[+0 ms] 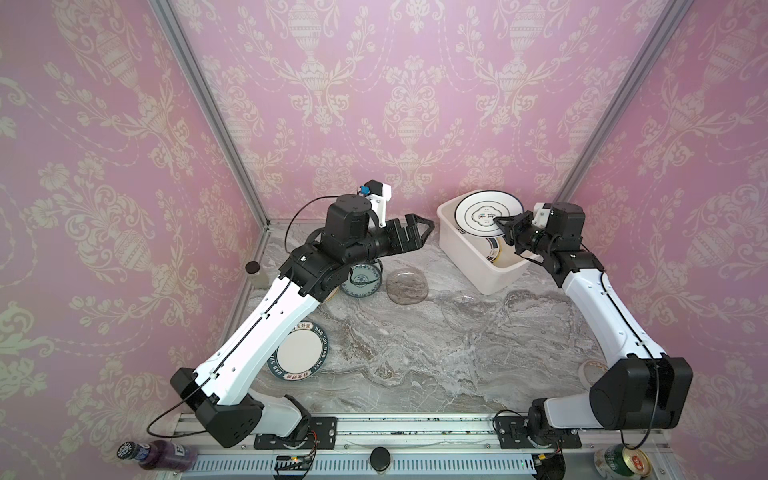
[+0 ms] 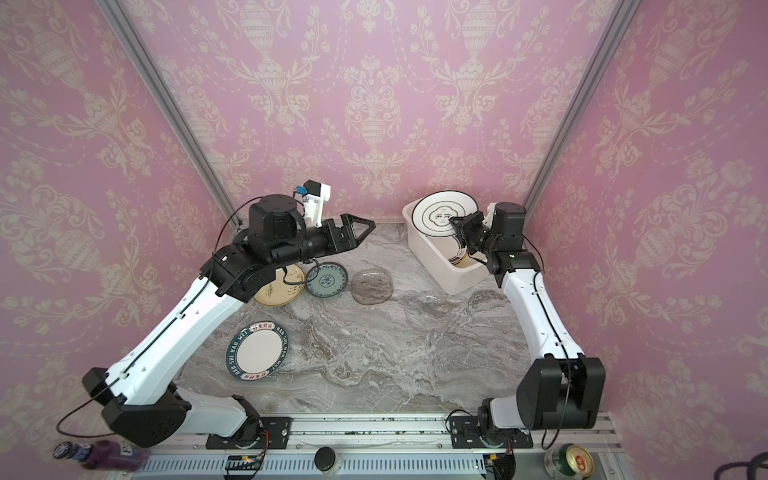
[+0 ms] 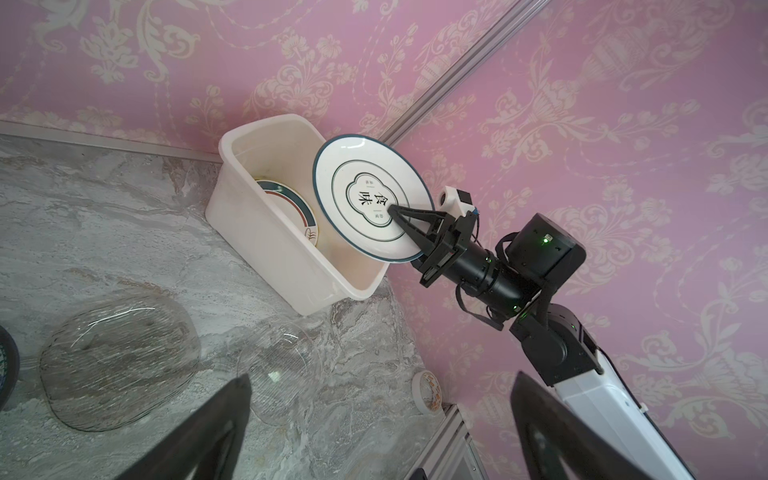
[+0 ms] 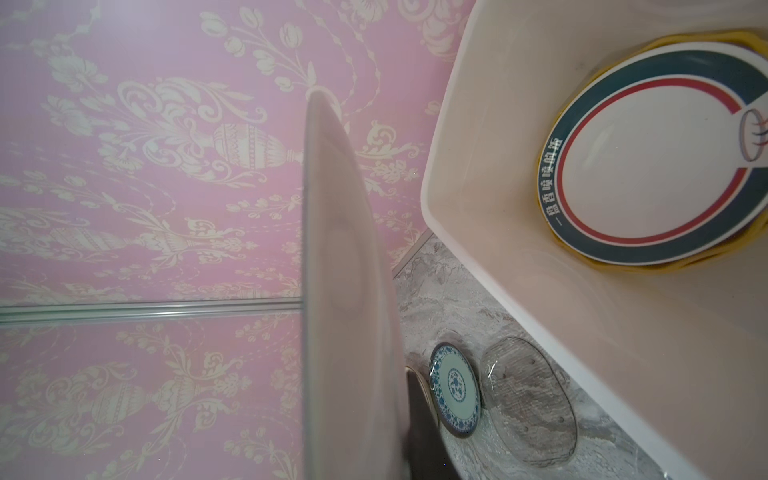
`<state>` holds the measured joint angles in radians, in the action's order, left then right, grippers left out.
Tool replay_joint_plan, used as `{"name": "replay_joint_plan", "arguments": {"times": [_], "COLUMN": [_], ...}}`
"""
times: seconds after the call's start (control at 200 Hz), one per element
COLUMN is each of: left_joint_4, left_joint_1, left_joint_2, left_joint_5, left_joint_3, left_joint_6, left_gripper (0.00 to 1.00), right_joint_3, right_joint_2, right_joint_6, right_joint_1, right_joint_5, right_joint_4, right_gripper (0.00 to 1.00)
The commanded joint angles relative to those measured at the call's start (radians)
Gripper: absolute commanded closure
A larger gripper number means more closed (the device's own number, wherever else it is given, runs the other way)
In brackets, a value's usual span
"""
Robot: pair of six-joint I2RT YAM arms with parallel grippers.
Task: Place the plates into the plastic bin on the countertop
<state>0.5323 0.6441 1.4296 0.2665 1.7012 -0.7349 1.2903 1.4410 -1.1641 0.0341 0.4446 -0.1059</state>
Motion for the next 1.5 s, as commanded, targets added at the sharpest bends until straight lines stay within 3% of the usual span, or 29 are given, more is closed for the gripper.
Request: {"name": "replay_joint_plan", "arguments": {"times": [0.0,0.39,1.036,1.491], "left_joint_4": [0.051,0.024,0.076,0.125], "left_joint_1": [-0.007,-0.006,-0.008,-0.021], "left_joint_2": [0.02,0.081,0.15,0.177], "left_joint_5": [0.054,0.078,0.088,0.085], "left_joint_3": [0.027,0.025,0.097,0.135], "left_joint_6": [0.043,0.0,-0.003,0.0], "left_gripper": [0.01,0.01,0.01,0.01], "right_joint_3": [0.047,0.108,0.176,0.215], "right_joint_2": [0.037,0.247,0.503,0.595], "right_joint_6": [-0.051,-0.105,-0.115,-0.123], "right_joint_1": [0.008,0.009,-0.022,-0.023], "right_joint_5": [-0.035,-0.179,-0.217,-0.236], "right_joint_4": [0.123,0.173,0.178,0.177], "right_gripper": [1.0,1.0,1.0,1.0]}}
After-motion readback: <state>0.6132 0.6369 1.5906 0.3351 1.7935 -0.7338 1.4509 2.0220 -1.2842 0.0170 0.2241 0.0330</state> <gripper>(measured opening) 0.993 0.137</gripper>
